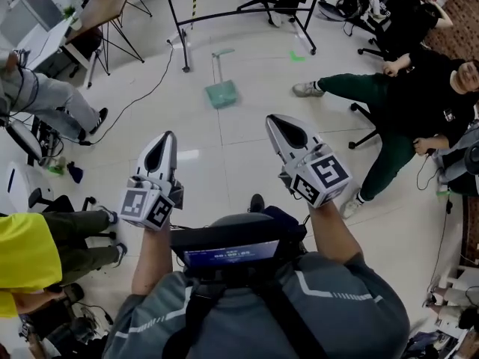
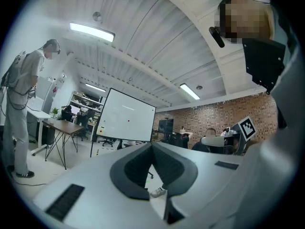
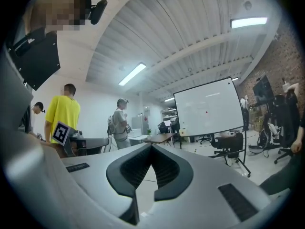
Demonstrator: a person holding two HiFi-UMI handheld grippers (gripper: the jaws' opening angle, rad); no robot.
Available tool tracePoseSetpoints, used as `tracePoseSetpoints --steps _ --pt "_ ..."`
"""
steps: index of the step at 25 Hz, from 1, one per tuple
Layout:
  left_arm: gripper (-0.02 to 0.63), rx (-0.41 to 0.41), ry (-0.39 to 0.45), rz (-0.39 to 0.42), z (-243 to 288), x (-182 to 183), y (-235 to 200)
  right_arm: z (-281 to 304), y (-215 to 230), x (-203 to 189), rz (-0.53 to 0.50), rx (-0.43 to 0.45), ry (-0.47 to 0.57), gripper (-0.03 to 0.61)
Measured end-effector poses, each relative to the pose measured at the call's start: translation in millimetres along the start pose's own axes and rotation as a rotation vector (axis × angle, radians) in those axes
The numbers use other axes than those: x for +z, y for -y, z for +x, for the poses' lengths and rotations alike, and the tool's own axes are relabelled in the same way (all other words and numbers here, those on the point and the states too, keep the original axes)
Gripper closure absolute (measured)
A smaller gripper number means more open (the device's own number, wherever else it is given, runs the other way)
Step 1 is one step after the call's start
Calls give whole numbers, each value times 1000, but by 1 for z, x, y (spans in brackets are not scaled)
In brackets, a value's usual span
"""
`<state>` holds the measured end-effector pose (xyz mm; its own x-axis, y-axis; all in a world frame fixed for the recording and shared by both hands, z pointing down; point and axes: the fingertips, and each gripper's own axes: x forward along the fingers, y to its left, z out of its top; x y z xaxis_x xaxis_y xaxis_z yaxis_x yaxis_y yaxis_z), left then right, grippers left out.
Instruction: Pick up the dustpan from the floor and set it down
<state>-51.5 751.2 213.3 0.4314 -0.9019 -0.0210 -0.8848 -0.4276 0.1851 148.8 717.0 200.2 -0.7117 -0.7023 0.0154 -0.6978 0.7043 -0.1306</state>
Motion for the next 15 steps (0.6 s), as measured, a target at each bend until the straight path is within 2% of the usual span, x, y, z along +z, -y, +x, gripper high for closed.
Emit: tracePoseSetpoints --steps 7,12,15 --pt "604 51 7 44 86 5 8 15 86 9 23 58 -2 578" --pt "604 74 2 55 130 12 1 36 132 13 45 54 15 578" --pt "604 60 0 58 155 15 -6 53 153 13 47 44 14 578"
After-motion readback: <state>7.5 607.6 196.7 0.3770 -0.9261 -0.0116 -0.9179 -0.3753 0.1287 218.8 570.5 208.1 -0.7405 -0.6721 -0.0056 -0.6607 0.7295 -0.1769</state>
